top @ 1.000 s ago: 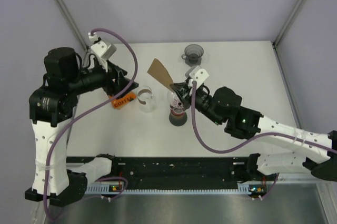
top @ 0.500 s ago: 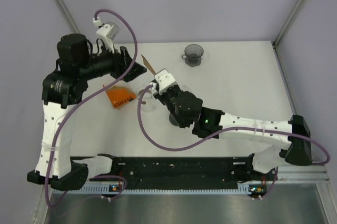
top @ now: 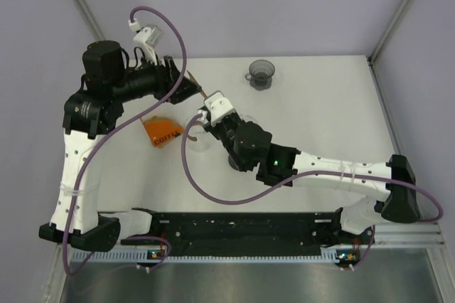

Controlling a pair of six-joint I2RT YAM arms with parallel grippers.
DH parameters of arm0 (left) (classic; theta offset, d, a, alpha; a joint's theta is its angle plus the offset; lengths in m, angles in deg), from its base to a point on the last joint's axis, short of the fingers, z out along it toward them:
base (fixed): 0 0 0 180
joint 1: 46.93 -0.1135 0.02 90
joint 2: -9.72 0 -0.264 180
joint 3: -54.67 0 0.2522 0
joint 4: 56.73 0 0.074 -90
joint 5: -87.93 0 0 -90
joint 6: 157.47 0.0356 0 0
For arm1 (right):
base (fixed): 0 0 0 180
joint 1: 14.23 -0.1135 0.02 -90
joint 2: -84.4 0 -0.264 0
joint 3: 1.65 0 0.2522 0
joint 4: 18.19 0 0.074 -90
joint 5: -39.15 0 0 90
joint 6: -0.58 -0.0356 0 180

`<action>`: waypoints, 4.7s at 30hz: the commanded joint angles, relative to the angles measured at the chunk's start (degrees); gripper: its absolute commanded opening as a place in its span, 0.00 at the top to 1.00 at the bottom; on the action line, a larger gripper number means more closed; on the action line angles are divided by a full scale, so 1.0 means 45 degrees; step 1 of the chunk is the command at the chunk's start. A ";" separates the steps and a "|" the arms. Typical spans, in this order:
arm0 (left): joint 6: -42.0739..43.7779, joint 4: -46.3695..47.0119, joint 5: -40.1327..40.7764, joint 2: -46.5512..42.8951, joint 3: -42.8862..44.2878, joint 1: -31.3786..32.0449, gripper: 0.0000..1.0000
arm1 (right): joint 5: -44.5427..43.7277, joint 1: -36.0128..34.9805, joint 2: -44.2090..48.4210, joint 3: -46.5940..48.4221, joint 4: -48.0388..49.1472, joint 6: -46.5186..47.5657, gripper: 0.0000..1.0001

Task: Place the coffee filter in the dripper
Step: Place the coffee filter at the coffee filter holder.

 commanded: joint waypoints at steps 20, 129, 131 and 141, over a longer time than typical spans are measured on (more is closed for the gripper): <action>0.0026 0.0742 0.1032 -0.0226 -0.0456 0.0038 0.64 | 0.0882 -0.0193 -0.0311 0.1085 -0.0280 -0.0125 1.00; 0.7740 -0.5098 -0.3500 -0.1612 -0.0065 -0.0275 1.00 | 1.7583 0.5256 0.2366 0.2628 -0.8425 -0.0437 0.34; 0.7721 -0.5097 -0.3539 -0.1593 -0.0007 -0.0255 1.00 | 1.7290 0.5295 0.2151 0.2784 -0.8464 -0.0476 0.34; 0.7682 -0.5098 -0.3442 -0.1671 -0.0065 -0.0255 1.00 | 1.7170 0.5354 0.1603 0.2980 -0.8562 -0.0632 0.50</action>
